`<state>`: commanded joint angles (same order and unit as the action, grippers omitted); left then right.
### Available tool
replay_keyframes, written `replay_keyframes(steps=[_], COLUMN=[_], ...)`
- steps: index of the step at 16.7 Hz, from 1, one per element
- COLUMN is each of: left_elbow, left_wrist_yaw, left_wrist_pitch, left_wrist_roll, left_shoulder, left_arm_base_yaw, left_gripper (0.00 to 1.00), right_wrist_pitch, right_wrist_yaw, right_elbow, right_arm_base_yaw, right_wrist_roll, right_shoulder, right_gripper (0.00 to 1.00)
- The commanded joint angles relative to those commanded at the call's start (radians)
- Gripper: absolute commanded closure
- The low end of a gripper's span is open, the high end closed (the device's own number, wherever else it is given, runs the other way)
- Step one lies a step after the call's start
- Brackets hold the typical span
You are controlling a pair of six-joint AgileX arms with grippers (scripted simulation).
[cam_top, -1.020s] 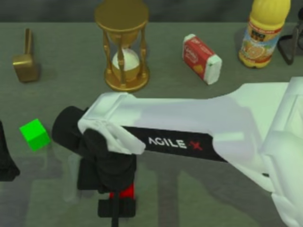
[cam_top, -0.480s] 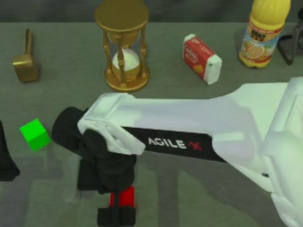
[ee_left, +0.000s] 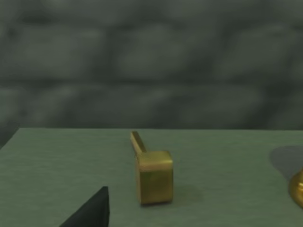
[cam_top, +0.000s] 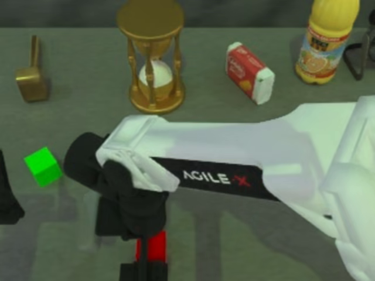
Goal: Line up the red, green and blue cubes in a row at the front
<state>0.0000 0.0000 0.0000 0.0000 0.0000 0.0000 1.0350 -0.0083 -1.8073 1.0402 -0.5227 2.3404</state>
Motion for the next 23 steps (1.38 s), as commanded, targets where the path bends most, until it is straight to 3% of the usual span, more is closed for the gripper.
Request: replay_keyframes(steps=[8, 14, 18, 23], left_elbow=[0.000, 0.000, 0.080, 0.325], left_wrist_yaw=[0.000, 0.000, 0.000, 0.002], left_wrist_pitch=[0.000, 0.000, -0.055, -0.229], left_wrist_roll=[0.000, 0.000, 0.047, 0.193], left_shoulder=[0.000, 0.000, 0.084, 0.389], left_arm_base_yaw=[0.000, 0.000, -0.003, -0.014], left_gripper=[0.00, 0.00, 0.00, 0.00], right_wrist_pitch=[0.225, 0.239, 0.169, -0.043], right_wrist_yaw=[-0.001, -0.001, -0.011, -0.034], right_elbow=[-0.172, -0.185, -0.105, 0.168], right_arm_base_yaw=[0.006, 0.004, -0.044, -0.209], right_wrist_roll=[-0.003, -0.004, 0.015, 0.094], right_shoulder=[-0.048, -0.052, -0.148, -0.495], right_gripper=[0.00, 0.00, 0.00, 0.00])
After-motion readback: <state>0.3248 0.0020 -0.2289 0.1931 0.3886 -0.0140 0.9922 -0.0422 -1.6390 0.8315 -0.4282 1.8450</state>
